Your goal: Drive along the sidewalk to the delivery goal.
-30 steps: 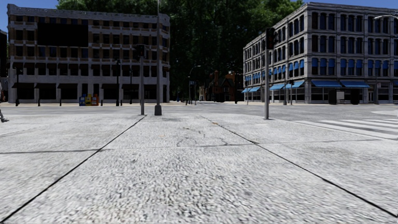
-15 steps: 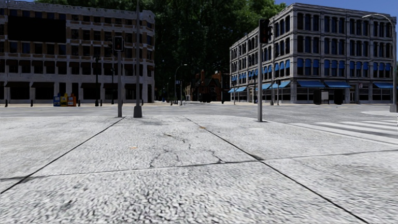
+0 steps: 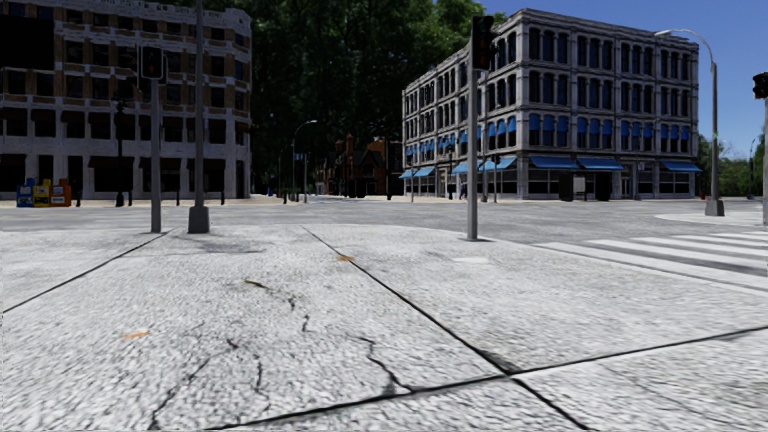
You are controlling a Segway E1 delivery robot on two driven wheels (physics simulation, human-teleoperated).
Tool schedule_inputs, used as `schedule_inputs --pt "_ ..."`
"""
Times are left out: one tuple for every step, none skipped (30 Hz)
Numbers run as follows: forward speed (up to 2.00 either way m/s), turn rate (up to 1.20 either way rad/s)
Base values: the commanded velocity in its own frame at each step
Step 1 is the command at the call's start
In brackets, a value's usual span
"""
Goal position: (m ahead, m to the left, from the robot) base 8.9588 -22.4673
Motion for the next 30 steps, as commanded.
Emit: schedule_inputs --pt "2.00 -0.39" --pt "2.00 -0.42" --pt "2.00 -0.46" --pt "2.00 -0.48" --pt "2.00 -0.48" --pt "2.00 -0.48" --pt "2.00 -0.48" --pt "2.00 -0.49" --pt "2.00 -0.49" --pt "2.00 -0.50" --pt "2.00 -0.51" --pt "2.00 -0.52" --pt "2.00 -0.52" --pt "2.00 -0.52" --pt "2.00 -0.52" --pt "2.00 -0.52" --pt "2.00 -0.52" --pt "2.00 -0.52" --pt "2.00 -0.52" --pt "2.00 -0.52" --pt "2.00 -0.52" --pt "2.00 -0.52" --pt "2.00 -0.52" --pt "2.00 -0.52" --pt "2.00 -0.52" --pt "2.00 -0.52" --pt "2.00 -0.52" --pt "2.00 -0.52" --pt "2.00 -0.52" --pt "2.00 -0.52"
